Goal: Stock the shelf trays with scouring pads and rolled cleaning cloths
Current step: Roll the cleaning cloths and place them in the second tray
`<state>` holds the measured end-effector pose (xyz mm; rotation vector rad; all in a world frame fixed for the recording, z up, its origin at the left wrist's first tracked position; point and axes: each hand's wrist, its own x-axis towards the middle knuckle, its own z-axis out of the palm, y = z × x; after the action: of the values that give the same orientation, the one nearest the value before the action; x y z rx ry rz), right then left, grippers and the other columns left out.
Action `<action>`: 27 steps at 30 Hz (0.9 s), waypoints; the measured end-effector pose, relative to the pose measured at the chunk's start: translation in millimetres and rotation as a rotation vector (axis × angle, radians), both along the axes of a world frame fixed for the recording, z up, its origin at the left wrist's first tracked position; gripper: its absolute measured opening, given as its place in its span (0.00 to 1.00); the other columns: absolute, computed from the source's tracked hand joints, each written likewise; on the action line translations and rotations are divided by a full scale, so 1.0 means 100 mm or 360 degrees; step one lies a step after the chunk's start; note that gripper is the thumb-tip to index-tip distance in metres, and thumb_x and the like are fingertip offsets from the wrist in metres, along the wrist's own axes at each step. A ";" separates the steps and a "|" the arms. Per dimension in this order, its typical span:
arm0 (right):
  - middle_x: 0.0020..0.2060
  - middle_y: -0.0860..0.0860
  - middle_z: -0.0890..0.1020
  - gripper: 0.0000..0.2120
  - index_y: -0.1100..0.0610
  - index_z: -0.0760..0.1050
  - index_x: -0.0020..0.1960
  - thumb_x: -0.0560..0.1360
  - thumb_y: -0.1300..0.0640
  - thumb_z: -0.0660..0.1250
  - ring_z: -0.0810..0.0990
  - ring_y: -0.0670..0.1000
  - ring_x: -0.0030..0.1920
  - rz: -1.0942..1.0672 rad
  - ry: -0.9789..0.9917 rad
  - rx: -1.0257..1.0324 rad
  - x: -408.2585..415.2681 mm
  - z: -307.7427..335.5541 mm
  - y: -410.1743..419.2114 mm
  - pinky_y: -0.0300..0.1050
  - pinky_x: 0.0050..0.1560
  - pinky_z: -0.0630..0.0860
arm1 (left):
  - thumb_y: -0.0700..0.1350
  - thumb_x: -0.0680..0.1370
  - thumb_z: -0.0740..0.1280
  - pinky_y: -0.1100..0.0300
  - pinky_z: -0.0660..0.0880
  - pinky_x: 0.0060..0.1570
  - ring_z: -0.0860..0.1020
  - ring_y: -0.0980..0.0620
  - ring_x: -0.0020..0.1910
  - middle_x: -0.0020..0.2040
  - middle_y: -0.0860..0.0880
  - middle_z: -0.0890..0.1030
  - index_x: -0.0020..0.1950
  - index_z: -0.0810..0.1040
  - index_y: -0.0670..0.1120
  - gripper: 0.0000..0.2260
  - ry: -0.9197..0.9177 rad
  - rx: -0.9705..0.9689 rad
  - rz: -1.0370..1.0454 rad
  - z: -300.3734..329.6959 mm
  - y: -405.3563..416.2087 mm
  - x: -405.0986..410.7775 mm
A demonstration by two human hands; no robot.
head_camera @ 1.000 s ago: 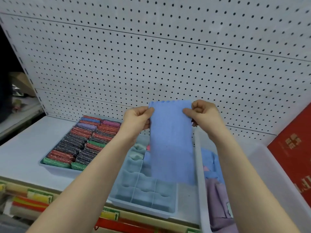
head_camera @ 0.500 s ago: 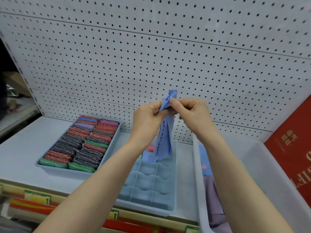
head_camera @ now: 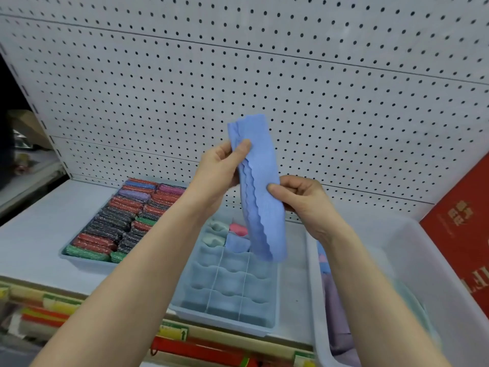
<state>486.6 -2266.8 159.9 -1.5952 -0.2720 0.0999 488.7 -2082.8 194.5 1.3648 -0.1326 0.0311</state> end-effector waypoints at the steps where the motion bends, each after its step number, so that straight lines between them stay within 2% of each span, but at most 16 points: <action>1: 0.38 0.53 0.85 0.04 0.62 0.82 0.46 0.75 0.62 0.69 0.82 0.49 0.37 -0.0042 -0.0001 0.0000 0.01 0.00 0.00 0.40 0.39 0.77 | 0.44 0.80 0.66 0.56 0.81 0.50 0.84 0.49 0.48 0.50 0.46 0.85 0.57 0.79 0.42 0.09 0.0082 0.0089 -0.0070 -0.07 0.00 0.00; 4: 0.38 0.54 0.86 0.04 0.60 0.82 0.49 0.76 0.63 0.70 0.84 0.50 0.37 -0.0116 0.0059 -0.0032 0.02 -0.03 -0.03 0.40 0.38 0.78 | 0.37 0.76 0.70 0.58 0.81 0.48 0.84 0.49 0.49 0.52 0.44 0.85 0.59 0.78 0.40 0.12 0.0180 0.0351 -0.0152 -0.36 -0.03 -0.02; 7: 0.41 0.59 0.86 0.09 0.57 0.81 0.56 0.76 0.63 0.70 0.84 0.53 0.38 -0.0119 0.0153 -0.0071 0.05 -0.11 -0.07 0.42 0.39 0.78 | 0.33 0.76 0.69 0.58 0.82 0.45 0.83 0.50 0.44 0.50 0.44 0.84 0.56 0.80 0.43 0.11 0.0169 0.0353 -0.0036 -0.48 -0.07 -0.05; 9: 0.42 0.59 0.85 0.10 0.57 0.81 0.56 0.76 0.65 0.68 0.84 0.54 0.39 -0.0137 0.0120 -0.0016 0.07 -0.10 -0.07 0.43 0.40 0.79 | 0.32 0.75 0.69 0.55 0.82 0.46 0.82 0.49 0.43 0.49 0.44 0.83 0.53 0.81 0.45 0.11 0.0094 0.0303 0.0029 -0.49 -0.10 -0.04; 11: 0.39 0.53 0.85 0.10 0.58 0.83 0.49 0.76 0.68 0.66 0.83 0.51 0.39 -0.0146 -0.0008 0.0045 0.08 -0.05 -0.06 0.41 0.40 0.79 | 0.29 0.74 0.68 0.53 0.81 0.45 0.81 0.48 0.41 0.46 0.44 0.82 0.48 0.82 0.44 0.12 -0.0046 0.0228 0.0056 -0.44 -0.10 -0.04; 14: 0.31 0.48 0.82 0.23 0.54 0.83 0.33 0.76 0.75 0.60 0.78 0.46 0.33 -0.0113 -0.0149 0.0077 0.07 0.05 -0.03 0.36 0.35 0.74 | 0.24 0.71 0.66 0.58 0.76 0.40 0.77 0.51 0.41 0.44 0.48 0.76 0.36 0.84 0.49 0.20 -0.0296 0.0239 0.0069 -0.36 -0.06 -0.03; 16: 0.33 0.48 0.82 0.24 0.54 0.83 0.34 0.76 0.75 0.57 0.79 0.47 0.35 -0.0080 -0.0143 0.0176 0.06 0.09 -0.03 0.37 0.38 0.75 | 0.24 0.71 0.65 0.62 0.73 0.40 0.75 0.55 0.42 0.43 0.53 0.75 0.33 0.85 0.54 0.25 -0.0420 0.0361 0.0139 -0.32 -0.03 -0.01; 18: 0.42 0.51 0.84 0.18 0.54 0.83 0.48 0.78 0.70 0.58 0.80 0.51 0.43 -0.0004 -0.0058 0.0293 0.05 0.08 -0.04 0.44 0.47 0.77 | 0.25 0.71 0.64 0.65 0.70 0.44 0.74 0.58 0.45 0.43 0.55 0.74 0.35 0.85 0.57 0.26 -0.0523 0.0503 0.0226 -0.29 -0.03 -0.03; 20: 0.47 0.53 0.83 0.13 0.54 0.79 0.60 0.80 0.61 0.60 0.80 0.54 0.47 0.0082 0.0065 0.0264 0.03 0.02 -0.04 0.47 0.49 0.77 | 0.24 0.71 0.62 0.69 0.68 0.44 0.74 0.60 0.45 0.43 0.54 0.74 0.38 0.85 0.55 0.25 -0.0602 0.0592 0.0340 -0.28 -0.04 -0.05; 21: 0.48 0.53 0.84 0.12 0.55 0.77 0.62 0.81 0.58 0.62 0.81 0.53 0.47 0.0109 0.0093 0.0164 0.01 -0.02 -0.04 0.46 0.48 0.77 | 0.25 0.71 0.62 0.70 0.69 0.43 0.74 0.59 0.46 0.43 0.53 0.74 0.40 0.85 0.52 0.24 -0.0641 0.0640 0.0419 -0.28 -0.04 -0.06; 23: 0.46 0.53 0.85 0.12 0.59 0.77 0.61 0.79 0.58 0.65 0.83 0.52 0.44 0.0095 0.0122 -0.0014 -0.02 -0.07 0.01 0.43 0.42 0.77 | 0.26 0.72 0.62 0.70 0.69 0.43 0.74 0.56 0.47 0.45 0.51 0.74 0.43 0.86 0.48 0.20 -0.0771 0.0764 0.0536 -0.30 -0.02 -0.06; 25: 0.44 0.54 0.86 0.10 0.61 0.78 0.59 0.78 0.61 0.67 0.84 0.52 0.42 -0.0004 0.0145 0.0007 -0.02 -0.09 0.06 0.43 0.39 0.77 | 0.29 0.74 0.60 0.69 0.71 0.48 0.75 0.56 0.51 0.50 0.50 0.74 0.49 0.86 0.46 0.19 -0.0892 0.0885 0.0509 -0.34 0.02 -0.06; 27: 0.44 0.57 0.85 0.10 0.61 0.77 0.58 0.78 0.62 0.67 0.84 0.55 0.42 -0.0112 0.0157 0.0099 0.01 -0.08 0.07 0.47 0.44 0.79 | 0.33 0.75 0.56 0.66 0.72 0.56 0.76 0.54 0.57 0.58 0.50 0.74 0.59 0.82 0.49 0.22 -0.0775 0.0816 0.0398 -0.37 0.03 -0.07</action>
<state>487.2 -2259.7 152.2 -1.5314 -0.1408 0.1142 482.2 -2079.5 158.0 1.8591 -0.3973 0.5746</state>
